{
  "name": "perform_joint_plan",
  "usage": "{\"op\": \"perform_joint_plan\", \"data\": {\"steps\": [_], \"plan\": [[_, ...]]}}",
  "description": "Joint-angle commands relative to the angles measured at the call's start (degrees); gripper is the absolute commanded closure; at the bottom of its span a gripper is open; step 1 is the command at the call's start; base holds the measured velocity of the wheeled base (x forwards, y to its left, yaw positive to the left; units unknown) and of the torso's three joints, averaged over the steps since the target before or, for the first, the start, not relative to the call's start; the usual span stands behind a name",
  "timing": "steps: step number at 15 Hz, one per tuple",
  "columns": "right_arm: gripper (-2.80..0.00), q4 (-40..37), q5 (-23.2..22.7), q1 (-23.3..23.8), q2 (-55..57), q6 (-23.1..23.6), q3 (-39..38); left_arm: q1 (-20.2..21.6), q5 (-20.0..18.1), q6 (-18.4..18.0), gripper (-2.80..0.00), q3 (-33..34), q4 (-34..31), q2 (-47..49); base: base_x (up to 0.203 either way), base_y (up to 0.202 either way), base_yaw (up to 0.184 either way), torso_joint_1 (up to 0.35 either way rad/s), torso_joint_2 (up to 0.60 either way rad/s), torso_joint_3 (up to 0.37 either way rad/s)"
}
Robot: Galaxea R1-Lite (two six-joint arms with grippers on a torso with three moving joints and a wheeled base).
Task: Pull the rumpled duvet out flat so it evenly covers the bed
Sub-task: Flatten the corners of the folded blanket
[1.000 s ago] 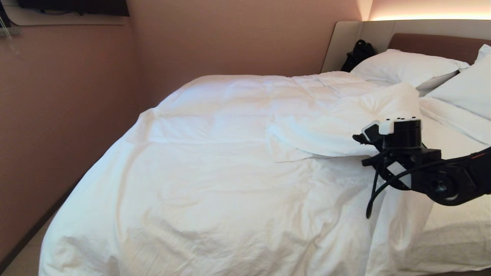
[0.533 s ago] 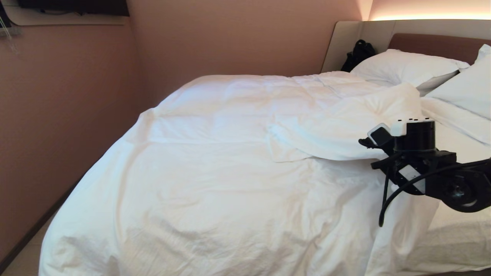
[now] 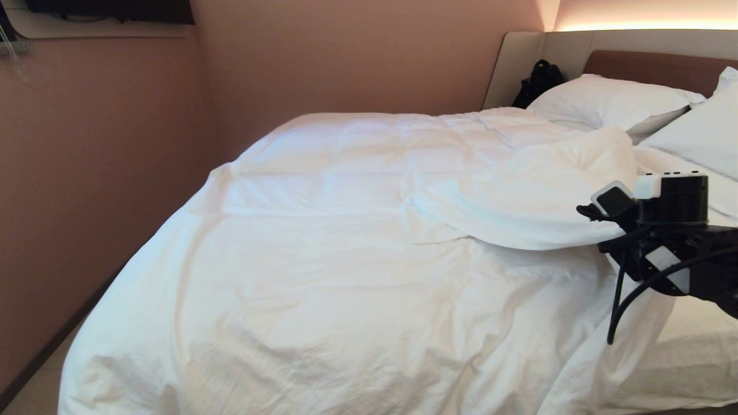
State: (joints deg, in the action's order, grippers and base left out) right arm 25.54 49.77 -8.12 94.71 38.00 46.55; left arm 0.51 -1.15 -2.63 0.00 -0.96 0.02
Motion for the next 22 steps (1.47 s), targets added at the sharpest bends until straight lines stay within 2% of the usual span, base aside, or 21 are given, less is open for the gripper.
{"op": "perform_joint_plan", "data": {"steps": [1,5,10,13,16,18,22], "plan": [[0.0,0.2,0.2,0.7,-2.3,-0.3,-2.3,0.0,0.0,0.0,0.0,0.0,0.0,0.0,0.0,0.0,0.0,0.0,0.0,0.0],[0.0,0.3,0.5,0.8,-5.6,-1.8,-6.8,0.0,0.0,0.0,0.0,0.0,0.0,0.0,0.0,0.0,0.0,0.0,0.0,0.0],[0.0,0.2,1.0,1.9,-7.3,-3.8,-8.7,0.0,0.0,0.0,0.0,0.0,0.0,0.0,0.0,0.0,0.0,0.0,0.0,0.0],[0.0,0.4,1.0,3.3,-10.8,-4.6,-14.8,0.0,0.0,0.0,0.0,0.0,0.0,0.0,0.0,0.0,0.0,0.0,0.0,0.0],[0.0,0.4,0.7,4.2,-11.4,-9.6,-18.4,0.0,0.0,0.0,0.0,0.0,0.0,0.0,0.0,0.0,0.0,0.0,0.0,0.0],[0.0,0.3,-0.6,4.3,-10.0,-15.7,-21.2,0.0,0.0,0.0,0.0,0.0,0.0,0.0,0.0,0.0,0.0,0.0,0.0,0.0],[0.0,0.3,-6.2,4.3,-6.2,-27.6,-23.6,0.0,0.0,0.0,0.0,0.0,0.0,0.0,0.0,0.0,0.0,0.0,0.0,0.0]]}}
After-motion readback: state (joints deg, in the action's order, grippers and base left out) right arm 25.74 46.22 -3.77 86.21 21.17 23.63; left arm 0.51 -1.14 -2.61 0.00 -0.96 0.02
